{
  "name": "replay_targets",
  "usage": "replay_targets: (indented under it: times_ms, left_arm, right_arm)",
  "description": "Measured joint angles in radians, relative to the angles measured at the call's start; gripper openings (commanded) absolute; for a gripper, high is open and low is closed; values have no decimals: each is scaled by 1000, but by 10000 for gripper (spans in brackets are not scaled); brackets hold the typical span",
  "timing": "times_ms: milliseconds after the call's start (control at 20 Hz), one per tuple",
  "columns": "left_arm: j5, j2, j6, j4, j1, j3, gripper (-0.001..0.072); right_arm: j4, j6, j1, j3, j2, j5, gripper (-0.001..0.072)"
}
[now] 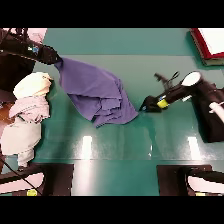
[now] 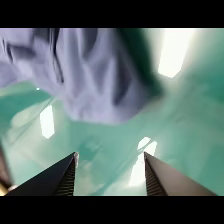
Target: Fold the shirts.
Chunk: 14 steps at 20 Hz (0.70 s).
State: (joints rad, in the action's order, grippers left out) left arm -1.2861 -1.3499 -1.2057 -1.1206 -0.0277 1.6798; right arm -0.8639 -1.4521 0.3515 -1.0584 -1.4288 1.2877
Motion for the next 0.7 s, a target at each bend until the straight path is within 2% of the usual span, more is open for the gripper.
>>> replay_targets:
  times_ms: [500, 550, 650, 700]
  left_arm:
    - [-8, 8, 0, 2, 0, 6, 23]
    - [-9, 8, -1, 2, 0, 6, 23]
    - [-13, 8, -1, 2, 0, 6, 23]
    - [-13, 8, -2, 2, 0, 6, 23]
  right_arm:
    - [210, -84, 184, 240, 47, -373, 450]
    - [226, -86, 195, 245, 42, -405, 392]
    - [265, -88, 212, 253, 28, -458, 141]
    - [275, -86, 217, 255, 23, -475, 56]
